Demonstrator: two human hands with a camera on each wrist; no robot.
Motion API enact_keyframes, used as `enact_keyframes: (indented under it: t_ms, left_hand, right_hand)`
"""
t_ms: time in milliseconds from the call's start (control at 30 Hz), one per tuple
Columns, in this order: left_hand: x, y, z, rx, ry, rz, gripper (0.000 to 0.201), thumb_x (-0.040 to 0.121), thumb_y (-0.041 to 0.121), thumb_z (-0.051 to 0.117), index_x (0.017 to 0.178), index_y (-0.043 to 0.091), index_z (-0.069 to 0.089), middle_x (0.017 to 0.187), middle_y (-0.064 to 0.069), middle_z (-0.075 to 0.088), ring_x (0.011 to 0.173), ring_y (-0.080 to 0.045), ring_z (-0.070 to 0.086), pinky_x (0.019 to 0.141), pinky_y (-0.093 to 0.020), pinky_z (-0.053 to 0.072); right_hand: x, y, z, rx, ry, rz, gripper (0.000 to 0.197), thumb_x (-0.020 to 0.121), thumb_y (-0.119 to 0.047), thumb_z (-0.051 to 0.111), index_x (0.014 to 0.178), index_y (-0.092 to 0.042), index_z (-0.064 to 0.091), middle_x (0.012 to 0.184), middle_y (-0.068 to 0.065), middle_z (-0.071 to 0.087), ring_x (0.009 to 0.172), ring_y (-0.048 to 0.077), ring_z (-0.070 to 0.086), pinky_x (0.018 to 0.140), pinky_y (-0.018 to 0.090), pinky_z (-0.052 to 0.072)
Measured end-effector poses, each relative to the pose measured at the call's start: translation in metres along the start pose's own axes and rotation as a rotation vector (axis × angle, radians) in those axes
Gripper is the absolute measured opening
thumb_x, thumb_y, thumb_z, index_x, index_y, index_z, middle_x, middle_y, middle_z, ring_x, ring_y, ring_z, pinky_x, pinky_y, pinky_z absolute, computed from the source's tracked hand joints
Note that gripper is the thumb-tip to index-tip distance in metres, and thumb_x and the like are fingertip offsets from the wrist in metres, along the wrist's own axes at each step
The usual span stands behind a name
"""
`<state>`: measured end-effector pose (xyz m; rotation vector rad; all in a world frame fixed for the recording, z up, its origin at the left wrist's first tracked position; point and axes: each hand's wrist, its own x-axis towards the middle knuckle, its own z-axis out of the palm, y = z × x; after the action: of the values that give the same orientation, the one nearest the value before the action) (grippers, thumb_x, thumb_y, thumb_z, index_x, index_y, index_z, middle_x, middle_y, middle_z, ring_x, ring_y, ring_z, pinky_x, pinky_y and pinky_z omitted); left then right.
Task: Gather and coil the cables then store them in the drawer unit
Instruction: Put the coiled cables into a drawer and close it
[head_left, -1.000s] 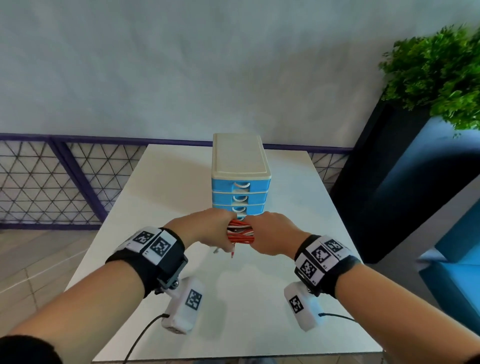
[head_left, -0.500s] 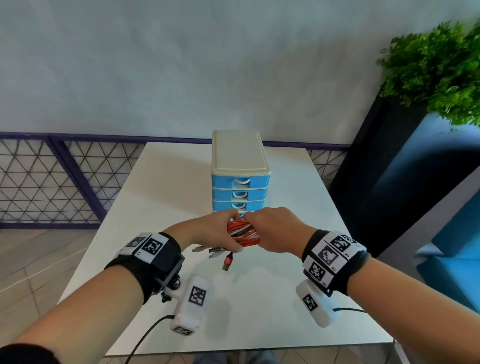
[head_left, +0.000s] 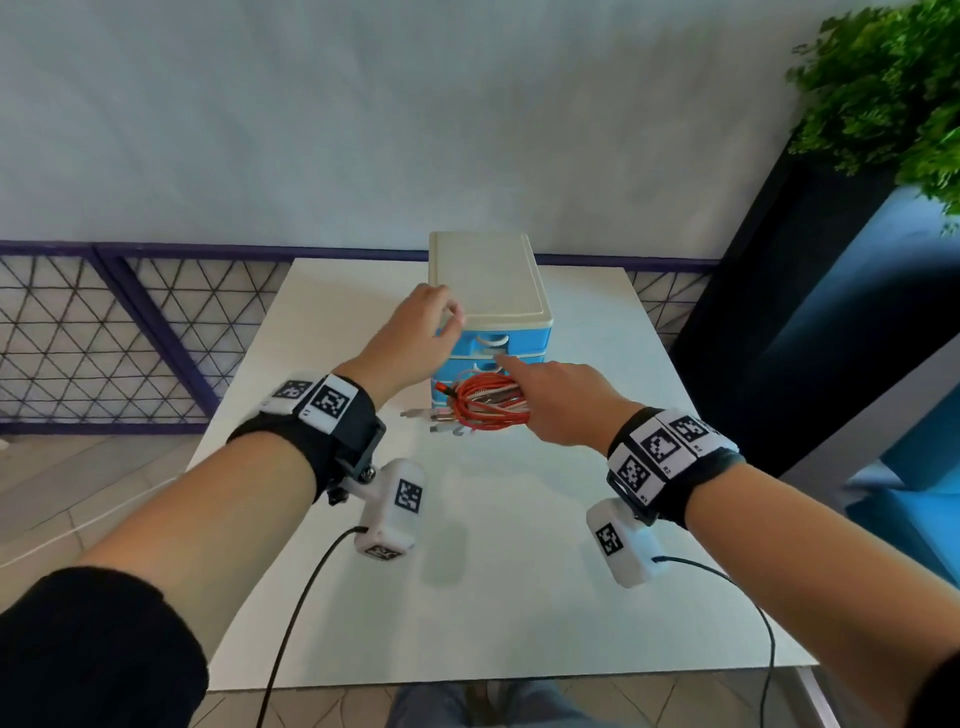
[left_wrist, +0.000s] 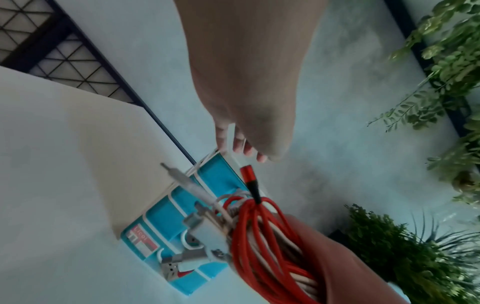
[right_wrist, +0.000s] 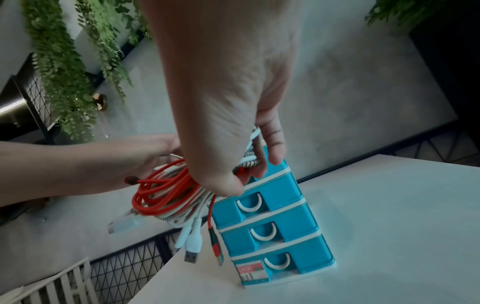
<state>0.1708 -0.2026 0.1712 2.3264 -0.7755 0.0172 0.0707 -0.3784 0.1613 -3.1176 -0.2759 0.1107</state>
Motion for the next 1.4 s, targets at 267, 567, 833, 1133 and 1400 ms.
enact_keyframes:
  t_ms: [267, 567, 833, 1133, 1400]
  left_hand:
    - [0.023, -0.023, 0.002, 0.129, -0.118, 0.011, 0.032, 0.098, 0.013, 0.034, 0.116, 0.009, 0.06, 0.122, -0.01, 0.054, 0.112, -0.023, 0.053, 0.097, -0.033, 0.04]
    - [0.03, -0.014, -0.007, 0.311, -0.145, 0.054, 0.017, 0.088, 0.018, 0.06, 0.104, 0.015, 0.065, 0.109, -0.007, 0.057, 0.098, -0.027, 0.056, 0.08, -0.035, 0.042]
    - [0.026, 0.004, -0.009, 0.47, -0.237, -0.019, 0.059, 0.058, 0.039, 0.086, 0.105, 0.019, 0.055, 0.109, -0.002, 0.054, 0.096, -0.026, 0.054, 0.076, -0.04, 0.048]
    - [0.031, -0.001, -0.015, 0.429, -0.493, -0.06, 0.109, 0.036, 0.066, 0.079, 0.128, 0.022, 0.038, 0.121, 0.004, 0.046, 0.097, -0.024, 0.055, 0.079, -0.041, 0.051]
    - [0.019, -0.006, -0.016, 0.188, -0.437, -0.167, 0.094, 0.061, 0.03, 0.087, 0.138, 0.017, 0.035, 0.142, 0.003, 0.039, 0.123, -0.019, 0.045, 0.093, -0.031, 0.043]
  right_hand:
    - [0.038, 0.004, 0.0, -0.038, -0.057, 0.09, 0.065, 0.086, -0.015, 0.05, 0.144, -0.014, 0.02, 0.095, 0.008, 0.063, 0.068, 0.029, 0.054, 0.059, 0.034, 0.041]
    - [0.039, -0.001, -0.009, 0.063, -0.074, 0.086, 0.044, 0.084, -0.019, 0.051, 0.126, -0.018, 0.039, 0.102, 0.008, 0.063, 0.082, 0.031, 0.058, 0.066, 0.035, 0.04]
    - [-0.009, -0.012, -0.039, 0.034, -0.257, -0.008, 0.024, 0.082, -0.017, 0.055, 0.104, -0.023, 0.048, 0.082, -0.006, 0.051, 0.075, 0.018, 0.05, 0.063, 0.03, 0.037]
    - [-0.026, 0.02, -0.113, 0.196, -0.054, 0.148, 0.03, 0.076, -0.011, 0.063, 0.101, -0.022, 0.051, 0.087, -0.003, 0.057, 0.069, 0.018, 0.052, 0.061, 0.027, 0.037]
    - [0.002, 0.0, -0.052, -0.169, -0.106, 0.278, 0.042, 0.084, -0.017, 0.056, 0.124, -0.014, 0.043, 0.091, 0.005, 0.054, 0.074, 0.026, 0.048, 0.066, 0.034, 0.039]
